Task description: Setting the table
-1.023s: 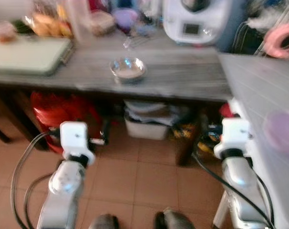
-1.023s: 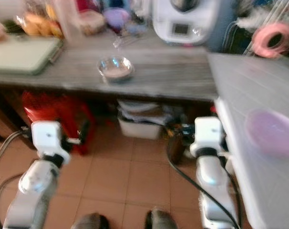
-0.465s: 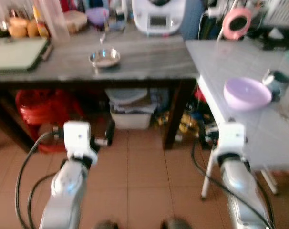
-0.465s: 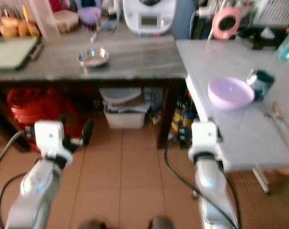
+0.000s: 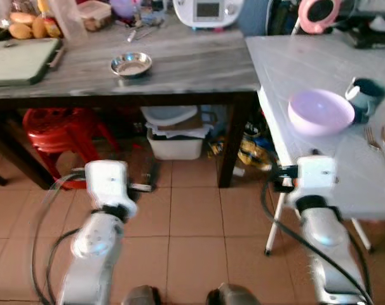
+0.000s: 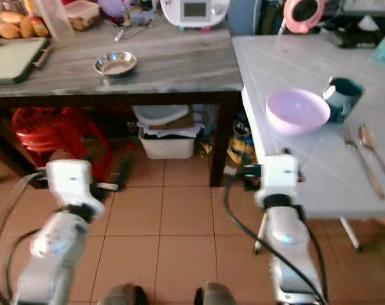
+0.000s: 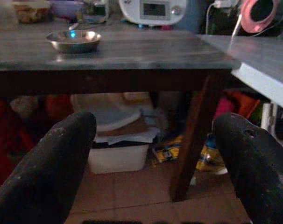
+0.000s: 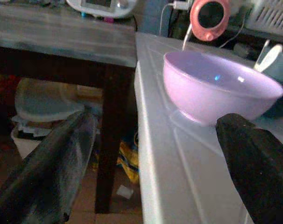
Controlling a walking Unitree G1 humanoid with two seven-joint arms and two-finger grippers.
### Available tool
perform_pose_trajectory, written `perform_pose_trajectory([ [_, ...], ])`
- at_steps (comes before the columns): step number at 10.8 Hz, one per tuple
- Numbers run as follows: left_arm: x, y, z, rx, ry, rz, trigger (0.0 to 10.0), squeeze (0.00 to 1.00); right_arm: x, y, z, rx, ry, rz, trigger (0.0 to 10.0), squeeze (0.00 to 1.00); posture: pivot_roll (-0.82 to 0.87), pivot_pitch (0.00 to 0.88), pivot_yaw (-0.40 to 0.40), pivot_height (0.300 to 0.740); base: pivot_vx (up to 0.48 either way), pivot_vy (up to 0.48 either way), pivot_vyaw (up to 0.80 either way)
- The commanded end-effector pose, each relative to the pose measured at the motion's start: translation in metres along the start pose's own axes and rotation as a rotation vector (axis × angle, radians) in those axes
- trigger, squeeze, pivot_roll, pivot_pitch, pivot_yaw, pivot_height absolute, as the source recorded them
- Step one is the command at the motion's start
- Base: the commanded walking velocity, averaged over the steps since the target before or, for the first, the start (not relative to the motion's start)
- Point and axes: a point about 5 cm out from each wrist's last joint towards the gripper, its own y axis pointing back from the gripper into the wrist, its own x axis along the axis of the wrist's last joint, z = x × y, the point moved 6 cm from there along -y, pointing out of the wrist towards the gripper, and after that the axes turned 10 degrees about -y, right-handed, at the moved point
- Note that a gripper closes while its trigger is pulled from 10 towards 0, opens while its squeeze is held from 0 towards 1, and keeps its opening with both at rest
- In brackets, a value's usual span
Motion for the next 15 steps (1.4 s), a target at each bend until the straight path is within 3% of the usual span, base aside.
perform_pose_trajectory([
  [1, -0.001, 0.002, -0.007, 0.017, -0.017, -0.012, 10.0, 0.0, 0.001, -0.001, -0.007, 0.026, -0.017, 0.004, 10.0, 0.0, -0.04, 0.088, 0.003, 0.74, 0.0, -0.345, 0.0],
  [2, -0.001, 0.001, -0.007, 0.019, -0.016, -0.013, 10.0, 0.0, 0.002, -0.001, -0.007, 0.028, -0.019, 0.008, 10.0, 0.0, -0.04, 0.089, 0.003, 0.74, 0.0, -0.349, 0.0],
  [3, -0.001, 0.0, -0.007, 0.019, -0.018, -0.012, 10.0, 0.0, 0.006, -0.002, -0.008, 0.038, -0.031, 0.026, 10.0, 1.0, -0.04, 0.089, 0.004, 0.74, 0.0, -0.337, 0.0],
  [5, -0.001, -0.001, -0.008, 0.019, -0.019, -0.012, 10.0, 0.0, 0.005, -0.002, -0.008, 0.033, -0.023, 0.025, 10.0, 1.0, -0.04, 0.087, 0.007, 0.74, 0.0, -0.336, 0.0],
  [6, -0.001, -0.001, -0.008, 0.02, -0.022, -0.011, 10.0, 0.0, 0.006, -0.002, -0.01, 0.043, -0.019, 0.029, 10.0, 0.76, -0.05, 0.088, 0.007, 0.74, 0.0, -0.322, 0.0],
  [7, -0.001, -0.001, -0.006, 0.012, -0.012, -0.012, 10.0, 0.0, 0.007, -0.003, -0.01, 0.044, -0.019, 0.032, 10.0, 0.0, -0.05, 0.088, 0.006, 0.74, 0.0, -0.27, 0.0],
  [9, -0.001, -0.001, -0.007, 0.017, -0.018, -0.015, 10.0, 0.0, 0.008, -0.003, -0.011, 0.055, -0.025, 0.037, 10.0, 0.0, -0.04, 0.09, 0.007, 0.74, 0.0, -0.129, 0.0],
  [10, -0.001, -0.002, -0.007, 0.016, -0.02, -0.014, 10.0, 0.0, 0.011, -0.003, -0.014, 0.07, -0.039, 0.052, 10.0, 1.0, -0.04, 0.09, 0.007, 0.74, 0.0, 0.0, 0.0],
  [11, 0.0, -0.002, -0.008, 0.017, -0.019, -0.01, 10.0, 0.0, 0.012, -0.003, -0.014, 0.068, -0.018, 0.055, 10.0, 1.0, -0.04, 0.09, 0.007, 0.74, 0.0, 0.0, 0.0],
  [12, 0.001, -0.003, -0.008, 0.019, -0.015, -0.009, 10.0, 0.0, 0.012, -0.004, -0.014, 0.066, -0.015, 0.055, 10.0, 0.43, -0.05, 0.096, 0.006, 0.74, 0.0, 0.0, 0.0],
  [13, 0.001, -0.002, -0.008, 0.023, -0.015, -0.009, 10.0, 0.0, 0.012, -0.003, -0.014, 0.065, -0.012, 0.053, 10.0, 0.0, -0.05, 0.099, 0.006, 0.74, 0.0, 0.0, 0.0],
  [15, 0.006, -0.001, -0.006, 0.002, -0.011, 0.021, 10.0, 0.0, 0.016, -0.003, -0.019, 0.088, -0.003, 0.071, 10.0, 0.0, -0.04, 0.099, 0.007, 0.74, 0.129, 0.0, 0.0],
])
